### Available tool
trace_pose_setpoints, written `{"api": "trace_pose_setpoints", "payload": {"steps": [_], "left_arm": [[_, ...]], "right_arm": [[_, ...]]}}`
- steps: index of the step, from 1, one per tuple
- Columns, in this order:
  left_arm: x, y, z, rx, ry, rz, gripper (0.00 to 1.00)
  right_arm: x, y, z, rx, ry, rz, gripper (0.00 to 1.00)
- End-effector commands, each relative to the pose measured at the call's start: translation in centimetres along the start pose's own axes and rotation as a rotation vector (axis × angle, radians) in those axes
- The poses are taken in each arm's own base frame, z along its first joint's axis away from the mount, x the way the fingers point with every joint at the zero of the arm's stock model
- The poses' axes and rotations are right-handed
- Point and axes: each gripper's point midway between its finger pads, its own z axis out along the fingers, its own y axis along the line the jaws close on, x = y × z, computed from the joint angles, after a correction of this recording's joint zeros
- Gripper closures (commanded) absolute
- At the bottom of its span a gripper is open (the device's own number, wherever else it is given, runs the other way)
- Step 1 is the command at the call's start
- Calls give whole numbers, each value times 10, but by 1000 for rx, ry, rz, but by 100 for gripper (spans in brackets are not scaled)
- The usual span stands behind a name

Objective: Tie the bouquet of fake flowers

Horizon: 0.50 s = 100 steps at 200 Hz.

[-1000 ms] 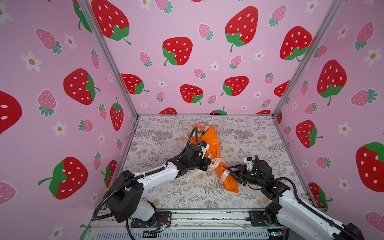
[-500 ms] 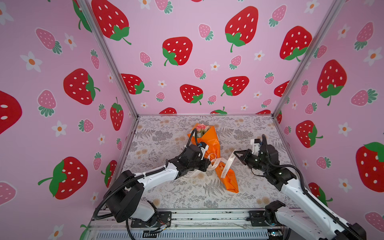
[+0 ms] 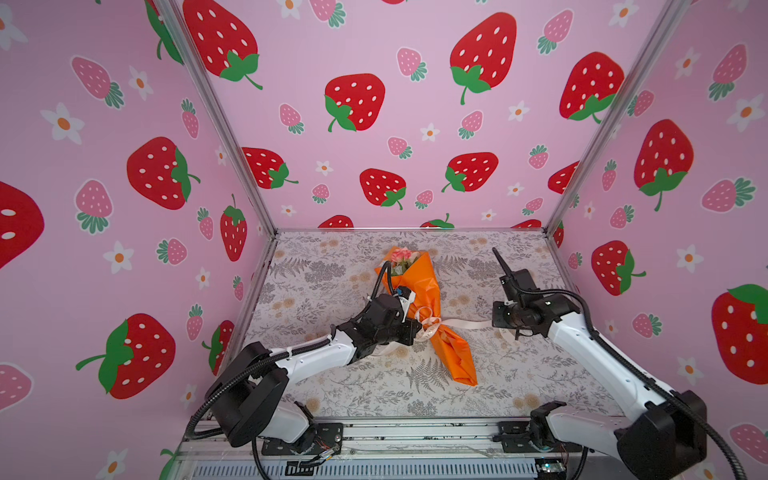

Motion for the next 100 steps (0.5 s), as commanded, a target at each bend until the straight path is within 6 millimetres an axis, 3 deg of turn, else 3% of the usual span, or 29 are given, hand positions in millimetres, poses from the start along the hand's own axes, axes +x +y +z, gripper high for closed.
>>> {"api": "trace_pose_setpoints", "payload": {"steps": [1, 25, 54, 70, 100], "left_arm": [[3, 1, 1, -4, -34, -19, 100], [10, 4, -2, -15, -57, -29, 100], [12, 9, -8, -25, -88, -34, 100], [15, 9, -9, -23, -87, -37, 100], [20, 18, -9, -57, -89, -72, 97]], "right_arm": [[2, -9, -6, 35, 3, -28, 80], [-31, 10, -28, -56, -106, -85, 64], [-53, 75, -52, -412, -221, -246, 64], [-50, 106, -50, -578, -227, -331, 65], [-59, 123, -27, -561, -245, -487, 66]]}}
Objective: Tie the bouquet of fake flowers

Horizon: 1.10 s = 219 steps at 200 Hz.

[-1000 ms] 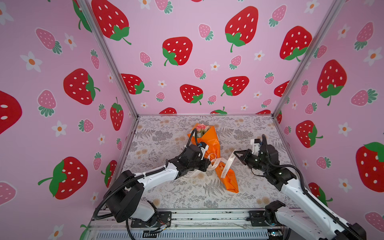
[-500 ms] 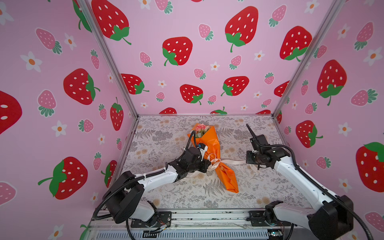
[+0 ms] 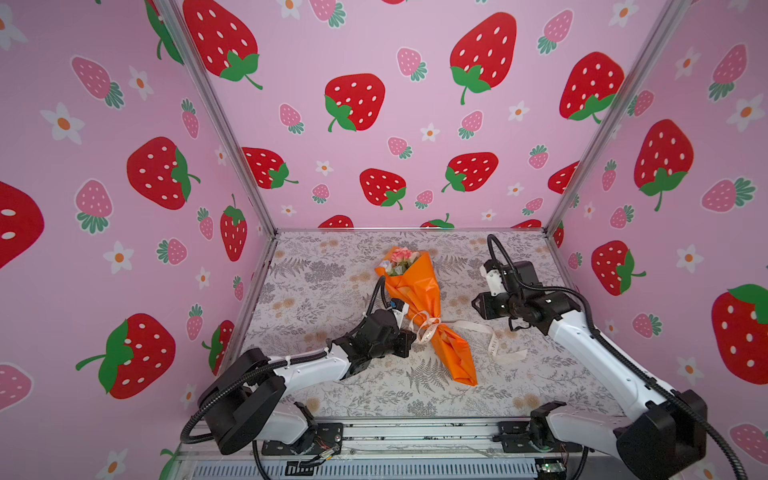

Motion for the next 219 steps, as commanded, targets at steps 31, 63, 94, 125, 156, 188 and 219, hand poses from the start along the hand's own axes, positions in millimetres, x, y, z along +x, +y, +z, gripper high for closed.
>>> {"api": "trace_pose_setpoints", "payload": {"steps": [31, 63, 94, 125, 156, 188, 219], "left_arm": [[4, 5, 0, -22, -59, -68, 96], [11, 9, 2, -51, -70, -95, 95], [14, 16, 2, -75, -106, -143, 96], [11, 20, -3, -84, -142, -155, 91], [9, 17, -7, -82, -143, -140, 91], [7, 15, -9, -74, -147, -135, 91], [7, 15, -11, -72, -146, -132, 91]], "right_arm": [[7, 45, 48, -157, 28, -510, 66], [14, 45, 73, -107, 86, -652, 66], [26, 60, 89, -141, 149, -775, 64], [30, 64, 101, -147, 184, -809, 62], [30, 69, 102, -161, 196, -824, 60], [42, 70, 109, -170, 243, -841, 60], [51, 67, 113, -156, 281, -858, 65]]}}
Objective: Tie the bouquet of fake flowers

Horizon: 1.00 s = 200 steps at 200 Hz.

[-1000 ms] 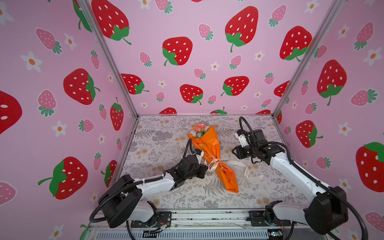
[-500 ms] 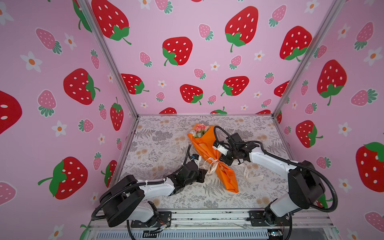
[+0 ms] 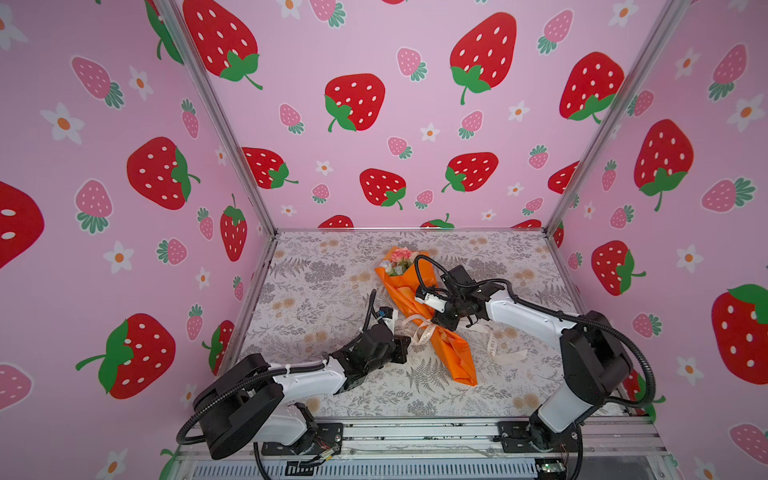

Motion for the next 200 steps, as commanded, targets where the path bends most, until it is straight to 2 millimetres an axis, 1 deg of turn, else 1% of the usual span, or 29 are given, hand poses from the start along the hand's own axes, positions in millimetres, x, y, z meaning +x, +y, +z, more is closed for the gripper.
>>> {"api": "trace_pose_setpoints", "payload": {"steps": [1, 17, 26, 33, 56, 77, 84, 88, 121, 144, 153, 181, 200], "left_arm": [[-7, -2, -4, 3, -32, -7, 91], [-6, -2, -4, 3, -29, -5, 91], [-7, -3, -3, 5, -29, -5, 91], [-6, -3, -3, 5, -26, -5, 91], [-6, -3, -2, 3, -25, -7, 91], [-2, 5, -3, -29, -28, -29, 92], [-1, 8, -4, -39, -33, -41, 92], [0, 11, -4, -45, -33, -47, 92], [8, 23, -8, -78, -31, -68, 92], [18, 28, -8, -102, 2, -51, 92], [22, 29, -7, -102, 21, -43, 91], [32, 19, -1, -73, 93, 9, 86], [31, 16, 1, -67, 101, 15, 82]], "right_arm": [[7, 8, 4, -26, 48, -48, 65], [3, 7, 4, -11, 39, -51, 71], [1, 5, 3, 0, 33, -50, 77], [-3, 6, 2, -1, 19, -50, 80], [-14, 1, -6, 33, -27, -24, 94], [-21, -12, -19, 124, -78, 49, 95], [-19, -14, -24, 149, -89, 80, 95], [-25, -17, -27, 169, -122, 92, 95], [-34, -25, -51, 245, -276, 208, 95], [-32, -28, -57, 276, -324, 270, 94], [-30, -28, -57, 273, -329, 284, 94], [-30, -17, -51, 206, -345, 309, 93], [-36, -4, -49, 105, -376, 368, 93]]}}
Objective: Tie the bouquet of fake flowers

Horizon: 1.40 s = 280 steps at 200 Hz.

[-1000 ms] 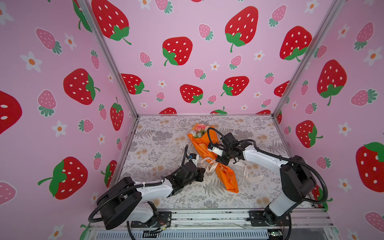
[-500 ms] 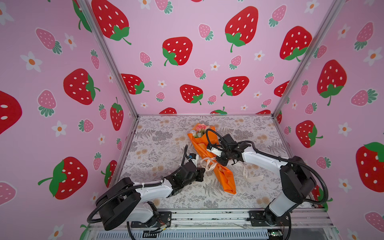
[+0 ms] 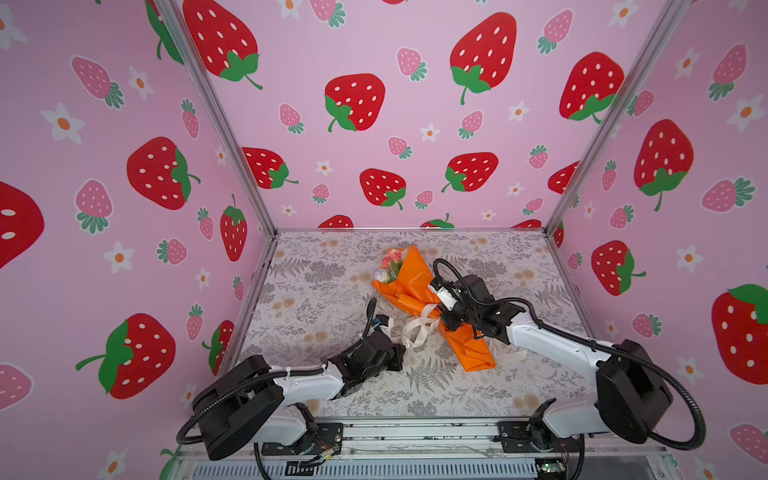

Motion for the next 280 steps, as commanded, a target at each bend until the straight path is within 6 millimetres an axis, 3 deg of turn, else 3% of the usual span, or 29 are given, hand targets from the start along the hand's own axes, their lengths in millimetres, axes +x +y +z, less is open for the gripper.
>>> {"api": "trace_pose_setpoints", "payload": {"steps": [1, 36, 63, 83, 102, 122, 134, 170, 204, 226, 280], "left_arm": [[-2, -8, 3, 7, 23, 22, 82], [-11, 7, -13, -75, -34, -10, 73], [-20, 23, -41, -135, -104, -4, 67], [-28, 27, -63, -137, -164, 17, 56], [-39, 10, -79, -45, -202, 103, 48], [-52, -11, -87, 39, -185, 204, 47], [-59, -19, -87, 56, -147, 241, 47], [-73, -26, -73, 57, -80, 270, 49], [-80, -31, -68, 71, -92, 250, 51], [-83, -28, -68, 58, -103, 249, 51], [-84, -30, -65, 63, -83, 260, 51]], "right_arm": [[-15, 15, -3, -105, -70, 103, 93], [-14, 40, -4, -258, -71, 283, 93], [-7, 58, -5, -357, -95, 411, 93], [5, 59, -4, -335, -112, 394, 93], [9, 52, -4, -286, -139, 335, 93], [10, 51, -4, -266, -157, 255, 90], [10, 49, -5, -251, -167, 211, 78], [9, 52, 0, -260, -186, 57, 69], [25, 55, 10, -247, -89, -94, 60], [31, 57, 13, -225, -67, -211, 58], [10, 48, 20, -116, -98, -268, 57]]}}
